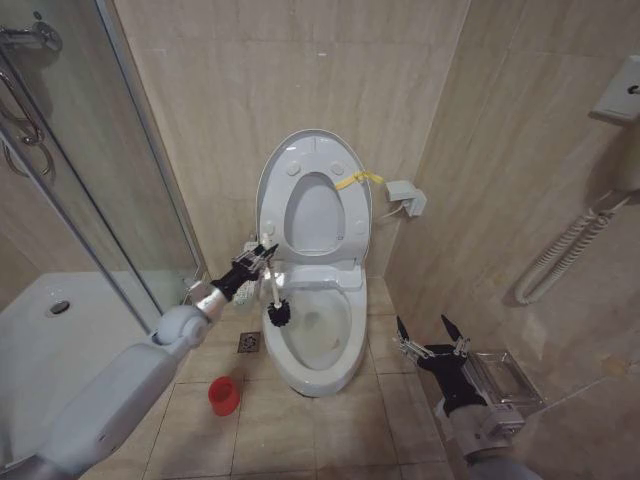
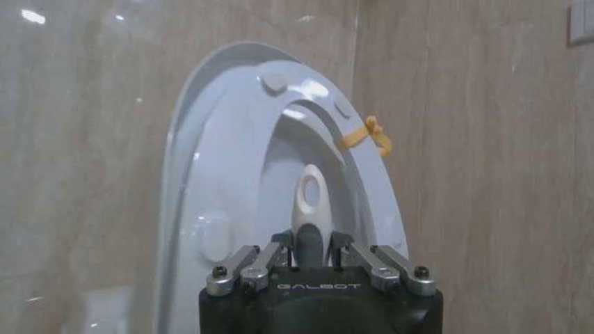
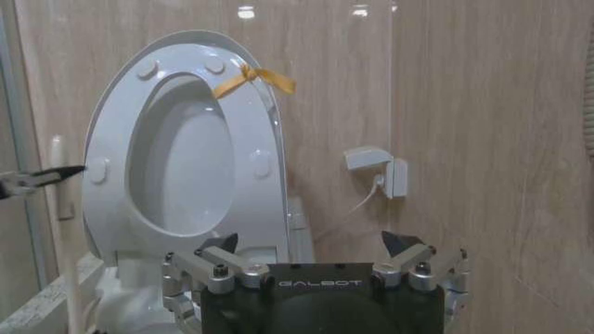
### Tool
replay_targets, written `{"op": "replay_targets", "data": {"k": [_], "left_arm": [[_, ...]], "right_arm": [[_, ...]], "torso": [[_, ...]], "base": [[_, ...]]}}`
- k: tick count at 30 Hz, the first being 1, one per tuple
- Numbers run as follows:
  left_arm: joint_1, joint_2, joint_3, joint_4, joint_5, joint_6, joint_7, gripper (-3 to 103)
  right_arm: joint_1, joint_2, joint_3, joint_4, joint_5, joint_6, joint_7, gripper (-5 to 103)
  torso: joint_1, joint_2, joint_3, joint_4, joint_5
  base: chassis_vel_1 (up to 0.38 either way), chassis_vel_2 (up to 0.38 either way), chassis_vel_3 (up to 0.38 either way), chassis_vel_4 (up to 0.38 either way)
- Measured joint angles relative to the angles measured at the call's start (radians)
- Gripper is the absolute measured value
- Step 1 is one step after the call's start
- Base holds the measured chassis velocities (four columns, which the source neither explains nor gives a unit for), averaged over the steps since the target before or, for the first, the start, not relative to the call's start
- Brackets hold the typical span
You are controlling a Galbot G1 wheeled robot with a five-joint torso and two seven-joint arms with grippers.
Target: Open the toilet lid, clean the toilet bowl with a toilet brush, close the toilet lid, and flush.
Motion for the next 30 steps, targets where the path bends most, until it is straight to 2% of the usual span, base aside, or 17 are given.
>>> {"op": "replay_targets", "data": {"k": [1,4,5,8,14,17,20,22,23,25,30], "left_arm": [[0.000,0.000,0.000,0.000,0.000,0.000,0.000,25],[-0.063,-0.070,0.057,0.086,0.015,-0.010,0.002,25],[-0.063,-0.070,0.057,0.086,0.015,-0.010,0.002,25],[-0.105,-0.143,0.109,0.164,0.031,-0.024,0.006,25],[-0.145,-0.192,0.160,0.215,0.046,-0.039,0.011,25],[-0.143,-0.218,0.185,0.288,0.062,-0.092,0.032,25],[-0.130,-0.228,0.188,0.318,0.065,-0.117,0.043,25],[-0.106,-0.249,0.189,0.376,0.070,-0.168,0.065,25],[-0.106,-0.249,0.189,0.376,0.070,-0.168,0.065,25],[-0.079,-0.270,0.179,0.438,0.084,-0.215,0.092,25],[-0.056,-0.289,0.162,0.487,0.094,-0.248,0.123,25]], "right_arm": [[0.000,0.000,0.000,0.000,0.000,0.000,0.000,100],[0.000,0.000,0.000,0.000,0.000,0.000,0.000,100],[0.000,0.000,0.000,0.000,0.000,0.000,0.000,100],[0.000,0.000,0.000,0.000,0.000,0.000,0.000,100],[0.000,0.000,0.000,0.000,0.000,0.000,0.000,100],[0.000,0.000,0.000,0.000,0.000,0.000,0.000,100],[0.000,0.000,0.000,0.000,0.000,0.000,0.000,100],[0.000,0.000,0.000,0.000,0.000,0.000,0.000,100],[0.000,0.000,0.000,0.000,0.000,0.000,0.000,100],[0.000,0.000,0.000,0.000,0.000,0.000,0.000,100],[0.000,0.000,0.000,0.000,0.000,0.000,0.000,100]], "torso": [[0.000,0.000,0.000,0.0000,0.0000],[0.000,0.000,0.000,-0.0001,0.0000],[0.000,0.000,0.000,-0.0001,0.0000],[0.000,0.000,0.000,-0.0002,-0.0004],[0.000,0.000,0.000,-0.0004,0.0001],[0.000,0.000,0.000,-0.0002,0.0002],[0.000,0.000,0.000,0.0001,0.0000],[0.000,0.000,0.000,0.0000,-0.0001],[0.000,0.000,0.000,0.0000,-0.0001],[0.000,0.000,0.000,0.0000,-0.0001],[0.000,0.000,0.000,-0.0001,-0.0001]], "base": [[0.000,0.000,0.000,0.000],[0.000,0.000,0.000,0.000],[0.000,0.000,0.000,0.000],[0.000,0.000,0.000,0.000],[0.000,0.000,0.000,0.000],[0.000,0.000,0.000,0.000],[0.000,0.000,0.000,0.000],[0.000,0.000,0.000,0.000],[0.000,0.000,0.000,0.000],[0.000,0.000,0.000,0.000],[0.000,0.000,0.000,0.000]]}}
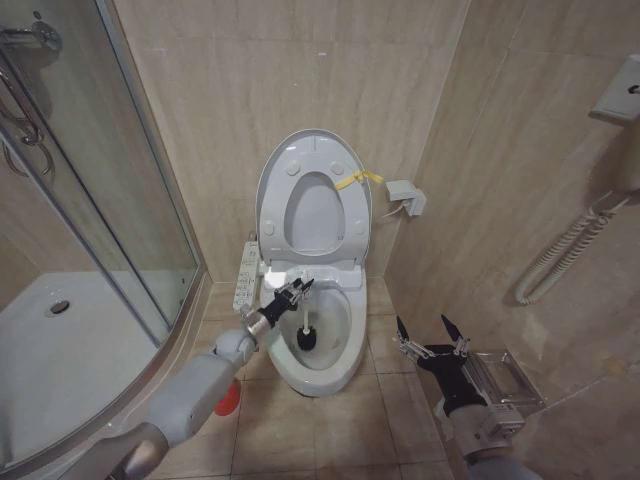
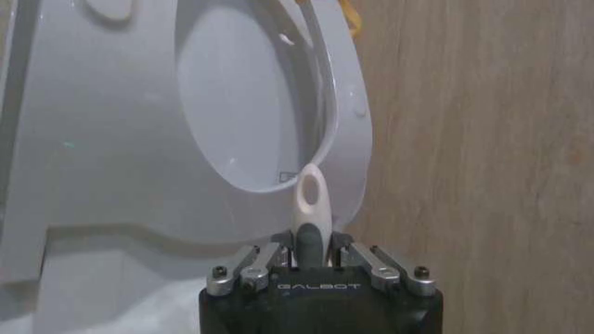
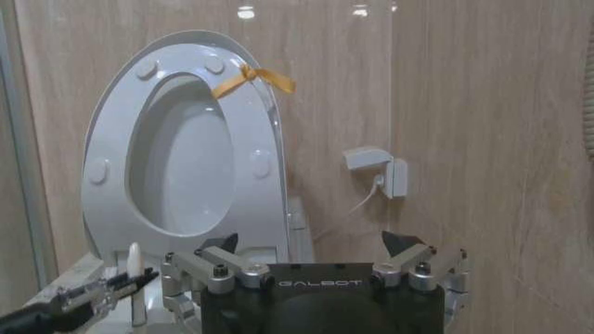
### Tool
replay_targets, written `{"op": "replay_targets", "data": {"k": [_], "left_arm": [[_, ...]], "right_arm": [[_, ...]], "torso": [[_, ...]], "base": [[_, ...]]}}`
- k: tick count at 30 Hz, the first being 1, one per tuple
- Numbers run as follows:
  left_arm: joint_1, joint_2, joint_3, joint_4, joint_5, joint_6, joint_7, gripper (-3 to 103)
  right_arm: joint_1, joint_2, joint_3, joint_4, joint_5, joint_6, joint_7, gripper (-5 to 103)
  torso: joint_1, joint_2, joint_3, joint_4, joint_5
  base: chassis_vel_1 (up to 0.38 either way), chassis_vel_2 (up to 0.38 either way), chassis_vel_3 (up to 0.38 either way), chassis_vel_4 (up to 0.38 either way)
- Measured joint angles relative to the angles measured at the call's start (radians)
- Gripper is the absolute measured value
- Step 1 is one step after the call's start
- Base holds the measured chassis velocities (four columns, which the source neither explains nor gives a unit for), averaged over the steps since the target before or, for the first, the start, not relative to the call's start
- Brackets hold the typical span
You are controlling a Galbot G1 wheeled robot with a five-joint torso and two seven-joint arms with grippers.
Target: Open the toilet lid, clean the toilet bowl with a toilet brush, close the toilet lid, and flush.
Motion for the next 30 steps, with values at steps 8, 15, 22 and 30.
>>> {"op": "replay_targets", "data": {"k": [8,15,22,30], "left_arm": [[-0.009,-0.058,-0.041,0.138,0.090,-0.077,0.053,25],[-0.004,-0.100,-0.085,0.157,0.124,-0.098,0.047,25],[-0.017,-0.170,-0.131,0.122,0.103,-0.147,0.007,25],[0.000,-0.220,-0.133,0.118,0.091,-0.148,0.000,25]], "right_arm": [[0.000,0.000,0.000,0.000,0.000,0.000,0.000,100],[0.000,0.000,0.000,0.000,0.000,0.000,0.000,100],[0.000,0.000,0.000,0.000,0.000,0.000,0.000,100],[0.000,0.000,0.000,0.000,0.000,0.000,0.000,100]], "torso": [[0.000,0.000,0.000,-0.0001,0.0000],[0.000,0.000,0.000,0.0001,0.0000],[0.000,0.000,0.000,-0.0004,0.0001],[0.000,0.000,0.000,0.0001,0.0000]], "base": [[0.000,0.000,0.000,0.000],[0.000,0.000,0.000,0.000],[0.000,0.000,0.000,0.000],[0.000,0.000,0.000,0.000]]}}
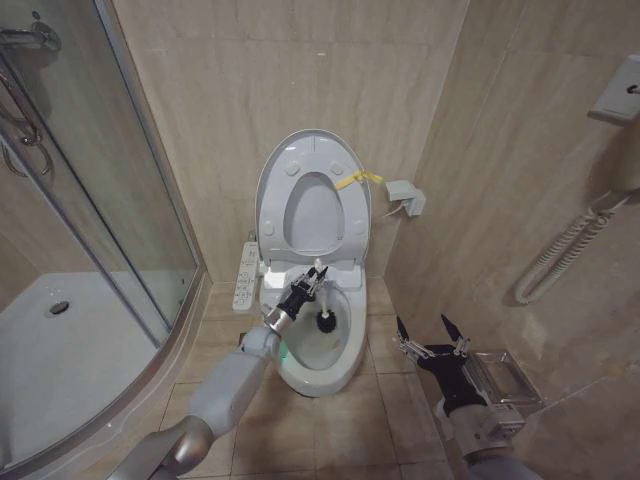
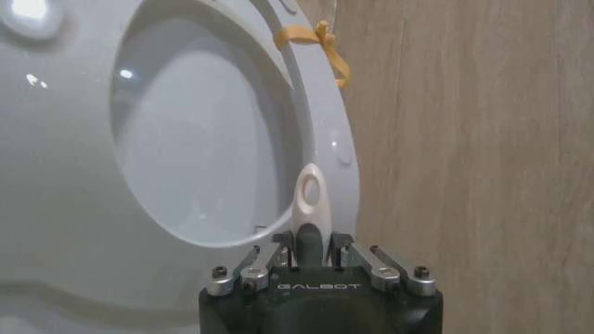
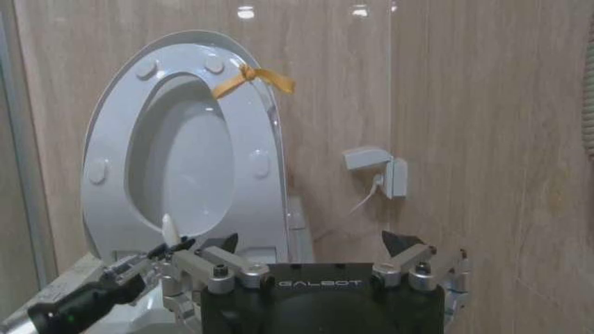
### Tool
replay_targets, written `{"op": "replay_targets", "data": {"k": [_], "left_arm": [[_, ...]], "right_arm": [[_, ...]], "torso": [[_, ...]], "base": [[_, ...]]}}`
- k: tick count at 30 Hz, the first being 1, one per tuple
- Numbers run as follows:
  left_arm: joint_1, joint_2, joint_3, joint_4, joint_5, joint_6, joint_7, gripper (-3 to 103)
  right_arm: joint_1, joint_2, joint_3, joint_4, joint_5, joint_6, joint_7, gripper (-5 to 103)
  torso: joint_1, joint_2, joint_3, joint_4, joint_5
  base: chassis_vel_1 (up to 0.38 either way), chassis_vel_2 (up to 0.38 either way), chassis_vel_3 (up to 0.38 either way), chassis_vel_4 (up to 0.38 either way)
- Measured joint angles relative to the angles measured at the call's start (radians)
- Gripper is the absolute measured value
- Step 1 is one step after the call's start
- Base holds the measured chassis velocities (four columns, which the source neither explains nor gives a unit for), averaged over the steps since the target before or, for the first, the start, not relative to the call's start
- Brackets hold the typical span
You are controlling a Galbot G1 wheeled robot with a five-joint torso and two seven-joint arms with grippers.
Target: Open the toilet lid, clean the toilet bowl with a toilet brush, close the toilet lid, and flush.
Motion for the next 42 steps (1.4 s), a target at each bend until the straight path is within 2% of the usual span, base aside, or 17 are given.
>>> {"op": "replay_targets", "data": {"k": [7,13,16,18,19,21,22,27,29,36,42], "left_arm": [[0.037,-0.026,-0.012,0.009,-0.013,-0.002,0.001,25],[0.052,-0.019,-0.052,0.101,-0.033,-0.050,0.050,25],[0.045,-0.018,-0.066,0.105,-0.030,-0.066,0.053,25],[0.030,-0.034,-0.073,0.105,-0.041,-0.093,0.008,25],[0.030,-0.034,-0.073,0.105,-0.041,-0.093,0.008,25],[0.017,-0.088,-0.096,0.122,-0.059,-0.144,-0.080,25],[0.019,-0.106,-0.105,0.127,-0.070,-0.154,-0.098,25],[0.042,-0.126,-0.114,0.120,-0.096,-0.159,-0.114,25],[0.080,-0.130,-0.122,0.087,-0.119,-0.150,-0.114,25],[0.129,-0.119,-0.130,0.099,-0.122,-0.155,-0.104,25],[0.164,-0.085,-0.125,-0.020,-0.135,-0.110,-0.136,25]], "right_arm": [[0.000,0.000,0.000,0.000,0.000,0.000,0.000,100],[0.000,0.000,0.000,0.000,0.000,0.000,0.000,100],[0.000,0.000,0.000,0.000,0.000,0.000,0.000,100],[0.000,0.000,0.000,0.000,0.000,0.000,0.000,100],[0.000,0.000,0.000,0.000,0.000,0.000,0.000,100],[0.000,0.000,0.000,0.000,0.000,0.000,0.000,100],[0.000,0.000,0.000,0.000,0.000,0.000,0.000,100],[0.000,0.000,0.000,0.000,0.000,0.000,0.000,100],[0.000,0.000,0.000,0.000,0.000,0.000,0.000,100],[0.000,0.000,0.000,0.000,0.000,0.000,0.000,100],[0.000,0.000,0.000,0.000,0.000,0.000,0.000,100]], "torso": [[0.000,0.000,0.000,-0.0005,0.0000],[0.000,0.000,0.000,0.0002,0.0000],[0.000,0.000,0.000,0.0001,-0.0001],[0.000,0.000,0.000,0.0000,0.0000],[0.000,0.000,0.000,0.0000,0.0000],[0.000,0.000,0.000,-0.0008,0.0000],[0.000,0.000,0.000,-0.0009,-0.0003],[0.000,0.000,0.000,-0.0007,0.0000],[0.000,0.000,0.000,0.0002,0.0001],[0.000,0.000,0.000,0.0001,0.0000],[0.000,0.000,0.000,-0.0004,-0.0001]], "base": [[0.000,0.000,0.000,0.000],[0.000,0.000,0.000,0.000],[0.000,0.000,0.000,0.000],[0.000,0.000,0.000,0.000],[0.000,0.000,0.000,0.000],[0.000,0.000,0.000,0.000],[0.000,0.000,0.000,0.000],[0.000,0.000,0.000,0.000],[0.000,0.000,0.000,0.000],[0.000,0.000,0.000,0.000],[0.000,0.000,0.000,0.000]]}}
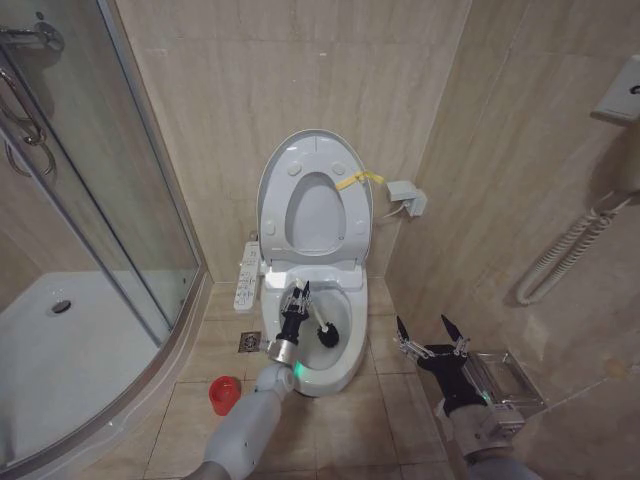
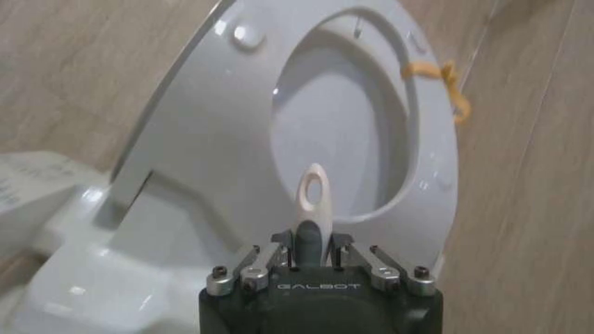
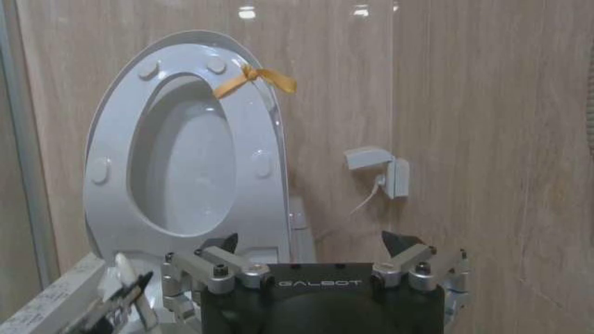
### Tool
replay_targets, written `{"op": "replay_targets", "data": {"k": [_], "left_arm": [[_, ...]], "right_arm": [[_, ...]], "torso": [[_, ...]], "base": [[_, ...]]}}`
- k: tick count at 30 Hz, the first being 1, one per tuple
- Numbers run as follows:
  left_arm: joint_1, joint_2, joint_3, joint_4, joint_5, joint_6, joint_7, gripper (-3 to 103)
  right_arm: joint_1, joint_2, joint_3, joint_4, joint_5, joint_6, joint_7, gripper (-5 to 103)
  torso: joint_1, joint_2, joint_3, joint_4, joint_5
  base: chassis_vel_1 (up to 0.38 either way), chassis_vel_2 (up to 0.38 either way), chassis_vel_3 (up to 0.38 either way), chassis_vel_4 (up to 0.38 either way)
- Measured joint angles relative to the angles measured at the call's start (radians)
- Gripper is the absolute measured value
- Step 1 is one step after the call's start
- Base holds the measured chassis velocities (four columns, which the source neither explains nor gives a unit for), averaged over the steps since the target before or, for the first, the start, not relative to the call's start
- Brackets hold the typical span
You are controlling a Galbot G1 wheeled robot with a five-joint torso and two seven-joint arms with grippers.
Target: Open the toilet lid, clean the toilet bowl with a toilet brush, close the toilet lid, and flush.
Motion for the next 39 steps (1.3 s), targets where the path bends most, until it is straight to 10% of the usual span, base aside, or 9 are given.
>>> {"op": "replay_targets", "data": {"k": [29,39], "left_arm": [[-0.006,0.010,0.030,-0.062,-0.026,0.094,0.059,25],[-0.053,0.038,-0.061,0.100,0.263,-0.016,0.121,19]], "right_arm": [[0.000,0.000,0.000,0.000,0.000,0.000,0.000,100],[0.000,0.000,0.000,0.000,0.000,0.000,0.000,100]], "torso": [[0.000,0.000,0.000,0.0002,0.0000],[0.000,0.000,0.000,0.0002,-0.0001]], "base": [[0.000,0.000,0.000,0.000],[0.000,0.000,0.000,0.000]]}}
